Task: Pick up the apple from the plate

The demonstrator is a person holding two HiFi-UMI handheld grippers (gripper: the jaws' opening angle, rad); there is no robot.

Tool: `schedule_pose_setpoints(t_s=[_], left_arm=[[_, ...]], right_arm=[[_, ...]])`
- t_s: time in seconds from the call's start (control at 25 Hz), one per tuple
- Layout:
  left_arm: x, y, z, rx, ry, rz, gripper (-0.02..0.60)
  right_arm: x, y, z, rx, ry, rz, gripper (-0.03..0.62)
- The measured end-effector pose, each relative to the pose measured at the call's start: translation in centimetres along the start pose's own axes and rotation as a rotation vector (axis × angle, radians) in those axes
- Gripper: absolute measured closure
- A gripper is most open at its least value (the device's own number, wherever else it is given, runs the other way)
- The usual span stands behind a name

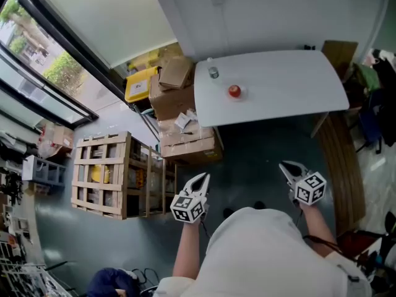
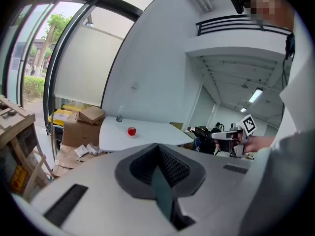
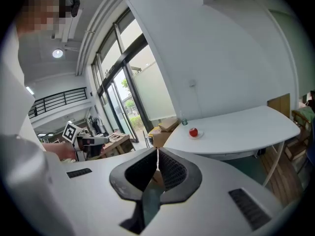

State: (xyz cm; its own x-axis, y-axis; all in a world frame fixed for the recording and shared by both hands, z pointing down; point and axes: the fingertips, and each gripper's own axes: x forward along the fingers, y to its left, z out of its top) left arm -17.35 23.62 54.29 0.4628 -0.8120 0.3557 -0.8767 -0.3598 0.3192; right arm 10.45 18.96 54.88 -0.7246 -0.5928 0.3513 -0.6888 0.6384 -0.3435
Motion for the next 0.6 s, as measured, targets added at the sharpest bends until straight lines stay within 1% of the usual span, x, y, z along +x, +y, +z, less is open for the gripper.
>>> schedule_pose_setpoints(t_s=[0.16,0.4,0.6], left_arm=[[0.0,-0.2,0.1,-0.003,-0.005,0.012,0.58],[0.6,-0.9,0.1,-0.006,-0.012,0.034,0.58],[1.2,-2.5,0.3,-0.019,-0.043,0.04,0.58]], right_arm=[[-0.1,-0.3,0.0,0.016,0.01,0.012,0.557],[-0.8,-1.7,0.1,0.008,0.02,0.025,0.557],[-1.5,-3.6,0.0,0.0,0.037,0.038,0.556]])
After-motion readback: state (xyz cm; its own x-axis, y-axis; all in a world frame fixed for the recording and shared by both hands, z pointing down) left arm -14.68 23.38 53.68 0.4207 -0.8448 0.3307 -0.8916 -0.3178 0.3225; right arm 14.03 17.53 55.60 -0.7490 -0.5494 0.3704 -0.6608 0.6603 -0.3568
